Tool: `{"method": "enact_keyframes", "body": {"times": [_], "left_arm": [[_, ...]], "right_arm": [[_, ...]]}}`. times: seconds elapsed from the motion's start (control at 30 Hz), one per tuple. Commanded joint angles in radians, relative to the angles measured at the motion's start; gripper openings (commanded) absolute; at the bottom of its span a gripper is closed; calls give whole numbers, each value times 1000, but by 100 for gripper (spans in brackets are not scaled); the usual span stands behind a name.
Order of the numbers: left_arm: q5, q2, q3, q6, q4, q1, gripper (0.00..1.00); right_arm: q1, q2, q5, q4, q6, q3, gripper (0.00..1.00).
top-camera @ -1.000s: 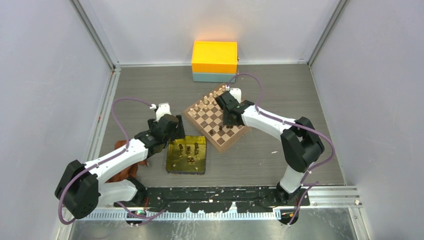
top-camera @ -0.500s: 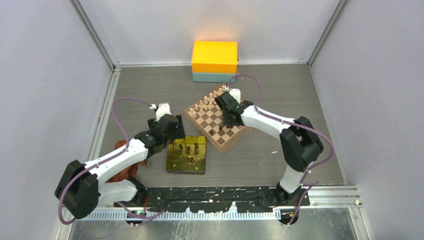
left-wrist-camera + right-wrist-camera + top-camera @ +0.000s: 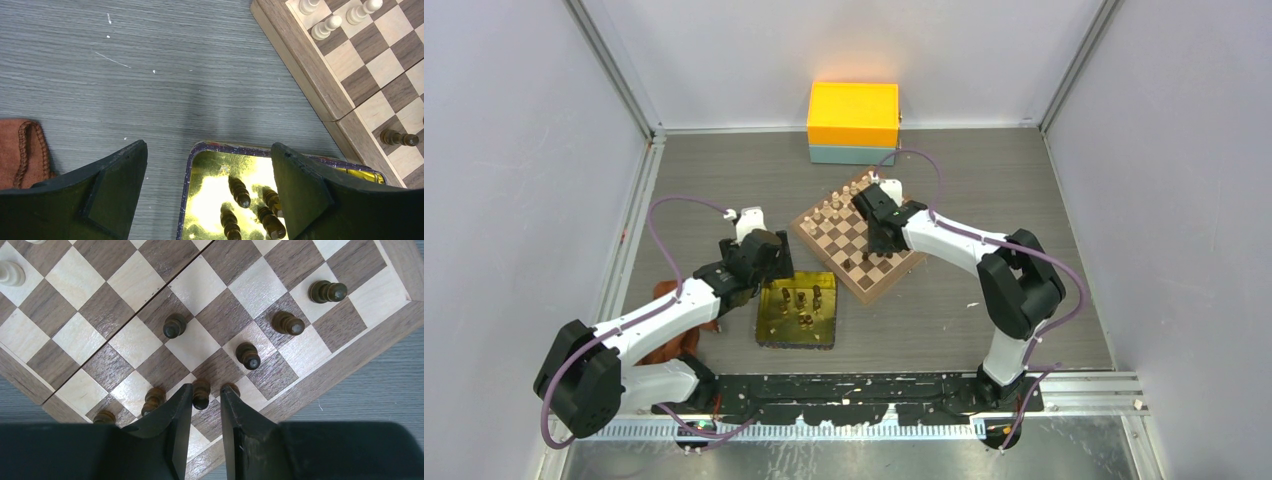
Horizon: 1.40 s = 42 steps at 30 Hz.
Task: Set up the chess pieces on the board
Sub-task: Pick up the chess piece from the chessboard.
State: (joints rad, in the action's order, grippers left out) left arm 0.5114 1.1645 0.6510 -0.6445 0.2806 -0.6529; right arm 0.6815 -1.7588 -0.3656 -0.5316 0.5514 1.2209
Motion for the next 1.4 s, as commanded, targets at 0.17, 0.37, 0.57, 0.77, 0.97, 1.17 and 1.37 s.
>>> {"method": "enact_keyframes", "body": {"times": [0.17,0.37,0.57,0.77,0.97,1.17,1.37], "left_arm": [[19,-28,-11,-6,-44,-4,94],[20,-28,-11,-6,-44,-3,94],[21,-26,-11,-7,-44,-2,94],[21,-27,-12,-7,-45,-3,94],[22,-28,-14,-6,-44,-4,94],[22,-28,-14,-7,-44,-2,94],[24,-28,-8,-2,-43,-3,94]], "right_arm": [[6,-5,7,10,-8,43,31],[7,-10,11,10,-7,48,26],[7,-2,12,9,-7,46,20],[7,5,9,7,-7,53,16],[9,25,4,-2,-10,78,14],[9,43,-20,-16,-16,108,13],[-2,54,-72,-45,-31,152,13]]}}
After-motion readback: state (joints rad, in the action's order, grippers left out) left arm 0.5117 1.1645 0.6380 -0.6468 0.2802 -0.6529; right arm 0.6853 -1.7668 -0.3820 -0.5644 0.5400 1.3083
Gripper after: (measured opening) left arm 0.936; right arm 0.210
